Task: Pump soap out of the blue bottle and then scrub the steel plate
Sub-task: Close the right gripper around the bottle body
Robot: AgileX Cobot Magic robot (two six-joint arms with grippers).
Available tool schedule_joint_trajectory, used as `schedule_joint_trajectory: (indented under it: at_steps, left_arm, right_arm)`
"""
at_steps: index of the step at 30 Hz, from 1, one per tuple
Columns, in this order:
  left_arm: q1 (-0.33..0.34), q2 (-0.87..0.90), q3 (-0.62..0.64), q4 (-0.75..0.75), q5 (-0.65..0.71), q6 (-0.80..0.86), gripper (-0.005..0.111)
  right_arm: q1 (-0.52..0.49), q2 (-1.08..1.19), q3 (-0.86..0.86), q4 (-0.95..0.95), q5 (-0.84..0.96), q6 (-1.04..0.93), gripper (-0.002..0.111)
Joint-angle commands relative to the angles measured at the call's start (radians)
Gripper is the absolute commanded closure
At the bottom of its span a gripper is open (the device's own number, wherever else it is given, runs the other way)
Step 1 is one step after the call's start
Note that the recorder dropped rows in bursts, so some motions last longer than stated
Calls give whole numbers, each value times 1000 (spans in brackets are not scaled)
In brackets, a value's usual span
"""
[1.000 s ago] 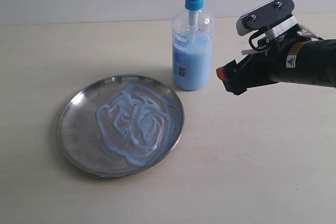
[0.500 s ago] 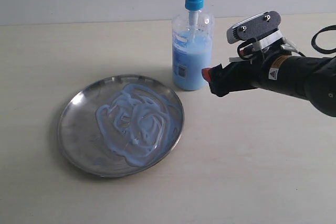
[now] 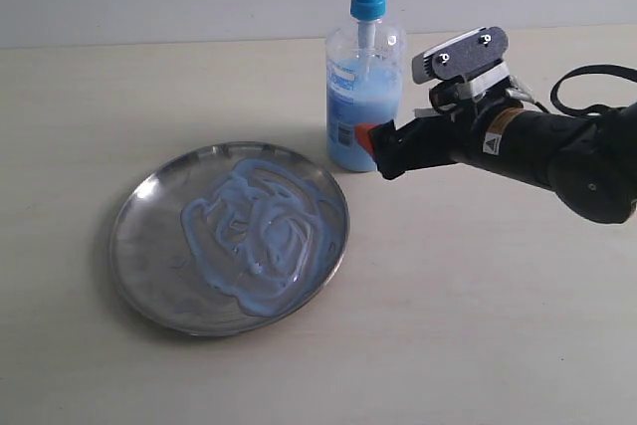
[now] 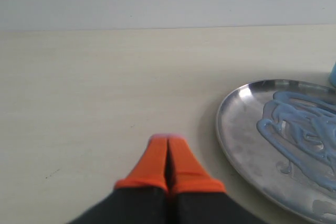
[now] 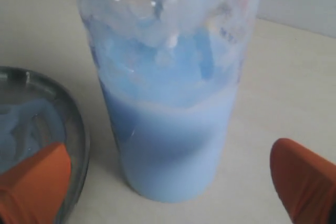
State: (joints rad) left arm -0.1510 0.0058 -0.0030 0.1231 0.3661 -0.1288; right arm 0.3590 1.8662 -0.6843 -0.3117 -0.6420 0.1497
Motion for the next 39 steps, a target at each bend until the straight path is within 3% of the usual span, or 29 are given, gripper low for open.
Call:
schedule_joint_trajectory:
  at_steps: [1, 17, 39]
  left_arm:
    - [2, -6, 3, 5, -14, 1, 107]
    - [2, -6, 3, 5, -14, 1, 107]
    - [2, -6, 3, 5, -20, 1, 107]
  right_arm:
    - [2, 35, -46, 39, -9, 19, 3]
    - [2, 168, -182, -60, -124, 89, 3]
    - [2, 299, -291, 38, -268, 91, 3]
